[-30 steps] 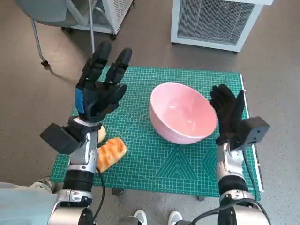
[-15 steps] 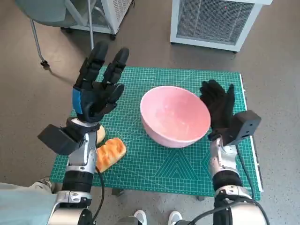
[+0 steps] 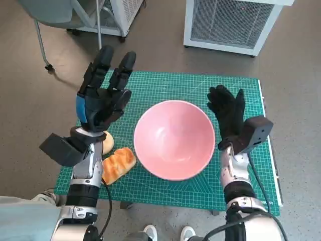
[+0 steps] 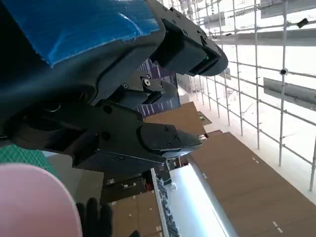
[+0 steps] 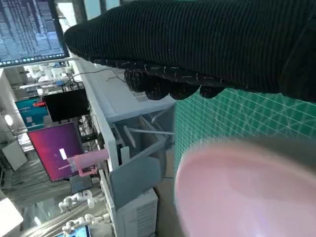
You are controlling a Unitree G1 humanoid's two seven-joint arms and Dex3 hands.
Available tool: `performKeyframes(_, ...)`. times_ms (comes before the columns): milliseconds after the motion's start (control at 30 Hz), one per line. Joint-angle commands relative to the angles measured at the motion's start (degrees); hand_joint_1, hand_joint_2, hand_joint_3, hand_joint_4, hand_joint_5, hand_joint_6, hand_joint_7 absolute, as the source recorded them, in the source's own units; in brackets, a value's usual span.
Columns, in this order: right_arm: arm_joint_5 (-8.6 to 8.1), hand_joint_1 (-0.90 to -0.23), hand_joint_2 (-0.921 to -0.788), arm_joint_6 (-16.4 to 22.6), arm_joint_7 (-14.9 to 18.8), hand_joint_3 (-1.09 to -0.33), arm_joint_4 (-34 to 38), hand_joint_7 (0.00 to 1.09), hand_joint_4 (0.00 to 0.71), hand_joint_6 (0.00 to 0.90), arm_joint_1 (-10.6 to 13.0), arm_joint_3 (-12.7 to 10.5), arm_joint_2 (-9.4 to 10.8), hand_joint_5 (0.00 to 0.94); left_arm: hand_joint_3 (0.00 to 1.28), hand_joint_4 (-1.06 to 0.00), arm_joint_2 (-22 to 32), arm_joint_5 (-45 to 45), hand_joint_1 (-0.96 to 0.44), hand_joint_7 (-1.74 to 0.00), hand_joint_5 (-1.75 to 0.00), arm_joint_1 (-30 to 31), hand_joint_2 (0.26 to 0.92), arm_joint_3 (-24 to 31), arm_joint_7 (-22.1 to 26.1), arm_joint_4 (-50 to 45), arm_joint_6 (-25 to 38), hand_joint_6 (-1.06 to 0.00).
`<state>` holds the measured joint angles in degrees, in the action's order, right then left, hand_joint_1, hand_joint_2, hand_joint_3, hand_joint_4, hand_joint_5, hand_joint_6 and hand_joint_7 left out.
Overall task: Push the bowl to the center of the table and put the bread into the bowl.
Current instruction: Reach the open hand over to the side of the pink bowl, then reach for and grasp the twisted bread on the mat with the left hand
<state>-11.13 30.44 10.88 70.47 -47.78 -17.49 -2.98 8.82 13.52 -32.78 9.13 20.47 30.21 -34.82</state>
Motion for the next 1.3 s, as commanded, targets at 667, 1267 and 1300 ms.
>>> performKeyframes(667,0.28,-0.499,-0.921,11.45,2.39,-0.788,-31.29,0.54,0.31,0.053,8.58,4.95,0.32,0.003,0.2,-0.48,3.33,1.25,-0.1,-0.01,0.0,1.14,0.921,1.43,2.76,-1.61,0.48,-0.57)
performKeyframes(1267,1.09,-0.524,-0.921,10.45,4.1,-0.764,-55.5,0.7,0.316,-0.001,19.46,12.05,-1.32,0.005,0.16,-0.45,18.81,-10.23,-0.19,0.0,0.0,11.11,0.921,2.94,3.54,-10.39,-2.86,-0.53)
performKeyframes(1300,1.27,-0.523,-0.921,10.55,4.16,-0.763,-55.75,0.7,0.316,-0.001,19.65,12.22,-1.53,0.005,0.15,-0.44,20.32,-12.11,-0.21,0.0,0.0,12.57,0.921,3.07,3.29,-11.96,-2.02,-0.53)
